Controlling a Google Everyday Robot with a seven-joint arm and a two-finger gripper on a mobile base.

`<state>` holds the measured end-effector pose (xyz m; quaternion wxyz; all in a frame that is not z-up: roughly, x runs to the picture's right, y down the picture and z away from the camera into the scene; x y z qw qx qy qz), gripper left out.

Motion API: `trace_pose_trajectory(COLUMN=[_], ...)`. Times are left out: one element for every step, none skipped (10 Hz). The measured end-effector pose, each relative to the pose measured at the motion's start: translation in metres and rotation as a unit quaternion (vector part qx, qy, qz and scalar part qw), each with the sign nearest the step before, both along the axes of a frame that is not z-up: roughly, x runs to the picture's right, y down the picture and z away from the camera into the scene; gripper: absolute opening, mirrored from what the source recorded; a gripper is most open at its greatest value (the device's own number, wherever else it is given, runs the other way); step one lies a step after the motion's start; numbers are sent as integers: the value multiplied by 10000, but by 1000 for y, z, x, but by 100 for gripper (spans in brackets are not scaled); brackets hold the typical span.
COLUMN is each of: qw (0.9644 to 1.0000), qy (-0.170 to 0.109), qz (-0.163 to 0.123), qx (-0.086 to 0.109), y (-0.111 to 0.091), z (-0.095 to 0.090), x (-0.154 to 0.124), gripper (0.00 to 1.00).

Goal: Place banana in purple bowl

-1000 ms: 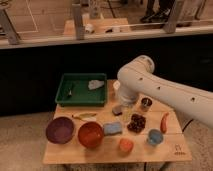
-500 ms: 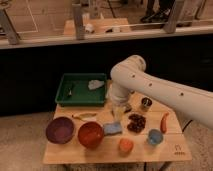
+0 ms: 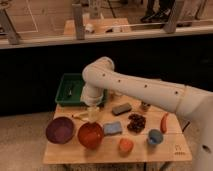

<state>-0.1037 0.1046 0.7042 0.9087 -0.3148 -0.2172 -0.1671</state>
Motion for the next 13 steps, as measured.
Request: trace_pose_trajectory(qw=[9999, 9998, 9998, 9997, 9995, 9992, 9989, 9989, 9989, 9989, 9989, 9989, 9989], qy=[-76, -100, -78, -48, 35, 119, 173, 175, 174, 173, 171, 171, 172], qz=[20, 32, 30, 31, 92, 182, 230, 237, 234, 233, 233, 232, 233], qx=[-95, -154, -197, -235, -291, -348, -377, -376, -377, -378, -377, -377, -375], y=[6, 13, 19, 24, 26, 26, 25, 24, 24, 25, 24, 25, 25], z=[12, 26, 40, 50, 62, 69, 73, 73, 73, 73, 73, 73, 73], x=[-20, -34, -50, -60, -64, -64, -62, -61, -62, -62, -62, -62, -62], gripper=[78, 78, 78, 78, 78, 78, 78, 78, 78, 78, 78, 78, 78])
